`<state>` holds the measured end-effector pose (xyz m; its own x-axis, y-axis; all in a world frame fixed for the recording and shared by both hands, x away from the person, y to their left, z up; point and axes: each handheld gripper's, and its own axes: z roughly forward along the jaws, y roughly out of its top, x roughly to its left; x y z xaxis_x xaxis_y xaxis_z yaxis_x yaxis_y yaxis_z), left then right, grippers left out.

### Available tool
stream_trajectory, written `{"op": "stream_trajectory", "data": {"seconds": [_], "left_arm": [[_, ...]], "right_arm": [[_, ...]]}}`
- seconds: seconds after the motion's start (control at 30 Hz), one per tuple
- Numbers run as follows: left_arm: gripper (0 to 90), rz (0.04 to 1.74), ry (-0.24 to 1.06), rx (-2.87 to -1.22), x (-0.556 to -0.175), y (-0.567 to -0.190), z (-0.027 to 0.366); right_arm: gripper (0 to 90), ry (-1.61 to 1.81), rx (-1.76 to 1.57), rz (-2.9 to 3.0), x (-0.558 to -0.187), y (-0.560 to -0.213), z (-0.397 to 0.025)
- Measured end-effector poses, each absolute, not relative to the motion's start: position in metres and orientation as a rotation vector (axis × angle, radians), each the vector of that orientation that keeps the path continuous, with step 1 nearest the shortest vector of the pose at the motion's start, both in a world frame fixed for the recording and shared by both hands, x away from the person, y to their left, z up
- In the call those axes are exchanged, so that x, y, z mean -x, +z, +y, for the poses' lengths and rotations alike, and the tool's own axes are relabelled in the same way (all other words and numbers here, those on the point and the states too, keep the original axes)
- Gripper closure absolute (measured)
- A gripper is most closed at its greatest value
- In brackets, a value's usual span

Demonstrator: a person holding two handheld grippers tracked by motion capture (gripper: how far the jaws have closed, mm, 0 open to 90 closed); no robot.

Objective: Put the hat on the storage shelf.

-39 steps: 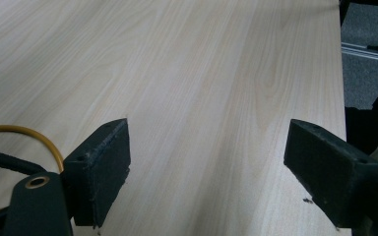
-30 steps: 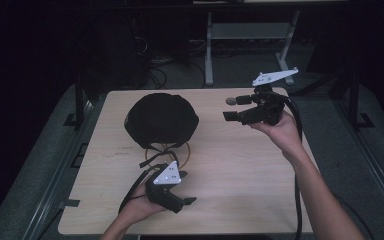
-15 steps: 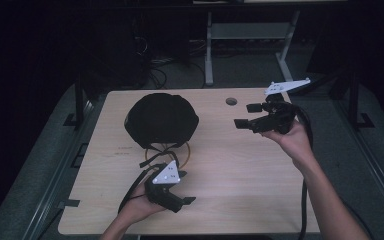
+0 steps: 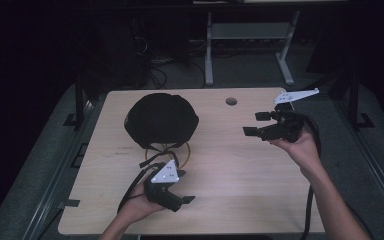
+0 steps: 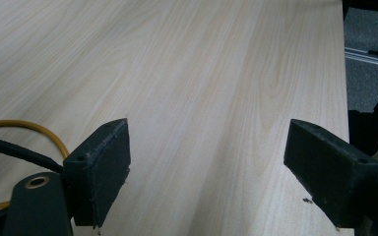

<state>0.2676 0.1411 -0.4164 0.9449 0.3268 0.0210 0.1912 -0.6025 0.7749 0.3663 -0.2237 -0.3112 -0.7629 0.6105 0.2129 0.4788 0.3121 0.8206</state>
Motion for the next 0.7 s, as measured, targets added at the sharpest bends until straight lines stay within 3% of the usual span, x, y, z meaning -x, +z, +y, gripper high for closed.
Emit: {"op": "stream_trajectory", "data": {"seconds": [0.7], "left_arm": [[17.3, 0.375, 0.202, -2.225, -0.269, -0.417, 0.144]], "right_arm": [[16.4, 1.418, -1.112, 2.419, -0.350, -0.346, -0.254]]}}
